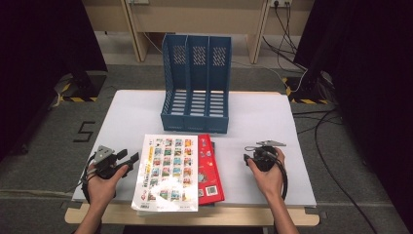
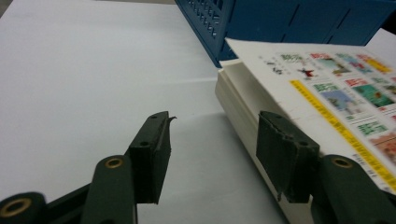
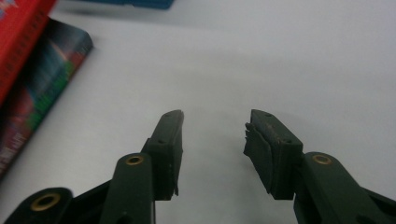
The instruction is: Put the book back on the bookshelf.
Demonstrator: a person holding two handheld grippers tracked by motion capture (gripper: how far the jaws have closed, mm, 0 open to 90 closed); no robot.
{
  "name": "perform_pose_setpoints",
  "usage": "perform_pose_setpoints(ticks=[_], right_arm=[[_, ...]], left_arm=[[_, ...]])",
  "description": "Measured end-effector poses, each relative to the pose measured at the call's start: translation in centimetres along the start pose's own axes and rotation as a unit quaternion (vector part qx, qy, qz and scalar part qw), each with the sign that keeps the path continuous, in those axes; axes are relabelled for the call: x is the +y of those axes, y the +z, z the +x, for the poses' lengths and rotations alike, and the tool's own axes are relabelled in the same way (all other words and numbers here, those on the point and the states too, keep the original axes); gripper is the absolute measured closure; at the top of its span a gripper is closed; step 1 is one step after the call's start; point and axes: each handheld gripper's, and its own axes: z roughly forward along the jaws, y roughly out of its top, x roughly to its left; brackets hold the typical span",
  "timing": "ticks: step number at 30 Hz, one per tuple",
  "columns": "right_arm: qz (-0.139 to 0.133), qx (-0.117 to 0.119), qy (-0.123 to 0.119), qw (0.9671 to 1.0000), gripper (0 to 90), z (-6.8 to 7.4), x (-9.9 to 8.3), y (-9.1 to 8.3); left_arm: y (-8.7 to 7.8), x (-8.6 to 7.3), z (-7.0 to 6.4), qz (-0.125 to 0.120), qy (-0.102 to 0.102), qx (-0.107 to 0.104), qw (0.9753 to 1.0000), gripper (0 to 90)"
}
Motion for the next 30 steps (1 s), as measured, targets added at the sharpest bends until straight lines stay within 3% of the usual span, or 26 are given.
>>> perform_pose_setpoints(ticks=[1, 3, 7, 8, 10, 11, 13, 15, 17, 18, 21, 22, 23, 27, 30], right_arm=[[0.000, 0.000, 0.000, 1.0000, 54.8, 0.0, 0.0, 0.0], [-0.004, 0.024, 0.010, 0.9996, 54.3, 0.6, 1.1, -0.2], [-0.003, 0.074, 0.001, 0.9972, 52.5, 2.5, 4.0, -0.1], [0.005, 0.099, -0.003, 0.9951, 52.2, 3.6, 5.2, 0.4], [0.009, 0.107, -0.001, 0.9942, 51.6, 4.0, 5.6, 0.6], [0.023, 0.125, -0.002, 0.9919, 51.0, 5.1, 6.6, 1.2], [0.026, 0.132, -0.001, 0.9909, 50.5, 5.4, 6.9, 1.5], [0.039, 0.154, -0.008, 0.9872, 50.3, 7.1, 8.2, 2.5], [0.042, 0.160, -0.010, 0.9862, 50.0, 7.5, 8.5, 2.7], [0.059, 0.175, -0.012, 0.9827, 49.1, 8.6, 9.2, 3.6], [0.064, 0.172, -0.023, 0.9827, 48.4, 9.6, 9.9, 4.2], [0.069, 0.178, -0.025, 0.9812, 48.4, 10.0, 10.2, 4.5], [0.076, 0.195, -0.013, 0.9778, 48.1, 10.6, 10.9, 5.3], [0.091, 0.196, -0.020, 0.9763, 46.8, 11.4, 11.9, 6.4], [0.105, 0.201, -0.006, 0.9739, 45.9, 12.0, 12.5, 8.0]], left_arm=[[-0.2, 0.2, -0.2, 0.000, -0.001, -0.003, 1.0000, 44.4], [-0.8, 0.6, -0.6, 0.000, 0.001, -0.004, 1.0000, 44.9], [-1.5, 1.2, -1.5, 0.014, 0.002, -0.018, 0.9997, 45.5], [-1.8, 1.5, -1.8, 0.011, 0.001, -0.017, 0.9998, 45.5], [-2.0, 1.6, -2.0, 0.010, 0.003, -0.016, 0.9998, 45.5], [-2.2, 1.8, -2.1, 0.010, 0.003, -0.016, 0.9998, 45.5], [-2.5, 2.0, -2.4, 0.009, 0.006, -0.018, 0.9998, 45.8], [-2.6, 2.1, -3.0, 0.013, 0.005, -0.032, 0.9994, 46.0], [-2.5, 2.0, -3.2, 0.017, 0.004, -0.040, 0.9990, 46.1], [-2.4, 1.9, -3.4, 0.023, 0.007, -0.041, 0.9989, 46.3], [-1.9, 1.3, -3.8, 0.035, 0.015, -0.044, 0.9983, 46.6], [-1.8, 1.2, -3.9, 0.039, 0.016, -0.045, 0.9981, 46.7], [-1.7, 1.1, -4.0, 0.042, 0.018, -0.048, 0.9978, 46.8], [-1.3, 0.7, -4.3, 0.052, 0.021, -0.054, 0.9970, 46.7], [-0.8, 0.3, -4.3, 0.068, 0.022, -0.055, 0.9959, 46.5]])
